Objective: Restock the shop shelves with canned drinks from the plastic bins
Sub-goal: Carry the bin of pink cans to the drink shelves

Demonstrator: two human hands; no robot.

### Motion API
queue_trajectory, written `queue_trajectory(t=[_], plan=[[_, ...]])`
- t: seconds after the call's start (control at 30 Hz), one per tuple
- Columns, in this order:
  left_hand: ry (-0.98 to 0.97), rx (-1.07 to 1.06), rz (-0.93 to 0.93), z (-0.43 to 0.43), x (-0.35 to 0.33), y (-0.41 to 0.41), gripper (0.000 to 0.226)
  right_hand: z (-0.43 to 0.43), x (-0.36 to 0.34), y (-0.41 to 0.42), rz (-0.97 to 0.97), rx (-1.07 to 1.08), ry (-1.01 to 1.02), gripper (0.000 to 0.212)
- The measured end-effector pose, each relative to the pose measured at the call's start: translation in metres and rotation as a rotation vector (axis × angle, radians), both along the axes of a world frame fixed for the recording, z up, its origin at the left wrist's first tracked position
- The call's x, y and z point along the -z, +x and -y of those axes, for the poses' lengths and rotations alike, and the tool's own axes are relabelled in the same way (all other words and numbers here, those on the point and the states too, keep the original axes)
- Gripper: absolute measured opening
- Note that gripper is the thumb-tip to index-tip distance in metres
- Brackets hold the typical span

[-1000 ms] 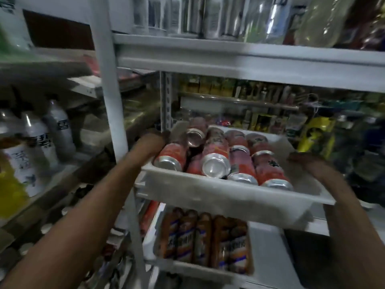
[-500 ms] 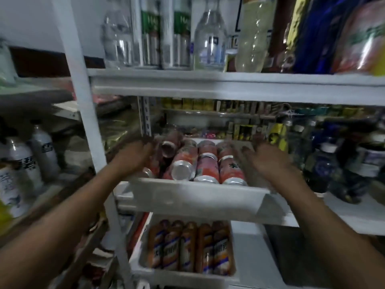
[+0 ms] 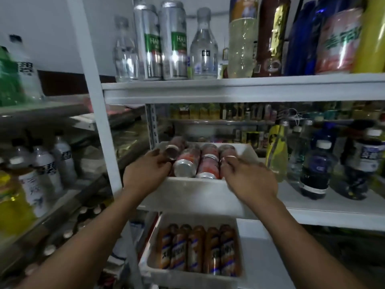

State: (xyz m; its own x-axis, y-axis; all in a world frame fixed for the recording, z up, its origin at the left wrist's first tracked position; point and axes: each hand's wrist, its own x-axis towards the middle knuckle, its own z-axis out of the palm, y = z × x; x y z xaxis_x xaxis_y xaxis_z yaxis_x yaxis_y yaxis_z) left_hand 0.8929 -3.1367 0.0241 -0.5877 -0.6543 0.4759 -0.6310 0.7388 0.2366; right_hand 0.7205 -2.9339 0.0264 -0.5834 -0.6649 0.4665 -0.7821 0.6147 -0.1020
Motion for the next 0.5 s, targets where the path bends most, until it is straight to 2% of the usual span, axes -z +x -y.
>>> queue_trajectory(t=[0.17, 0.23, 0.33, 0.5], plan=[[0.012, -0.037, 0.017, -0.002, -0.001, 0.000, 0.047, -0.002, 0.000, 0.001, -0.067, -0.018, 0.042, 0.039], [0.027, -0.056, 0.018, -0.001, 0.000, 0.000, 0.050, -0.002, 0.000, 0.000, -0.101, -0.037, 0.109, 0.048], [-0.009, -0.084, -0.008, 0.004, 0.006, -0.003, 0.056, -0.002, -0.003, 0.000, -0.034, -0.025, 0.138, 0.048], [-0.071, -0.072, 0.037, 0.005, 0.007, -0.003, 0.046, 0.002, -0.001, -0.002, 0.032, -0.001, 0.153, 0.045]])
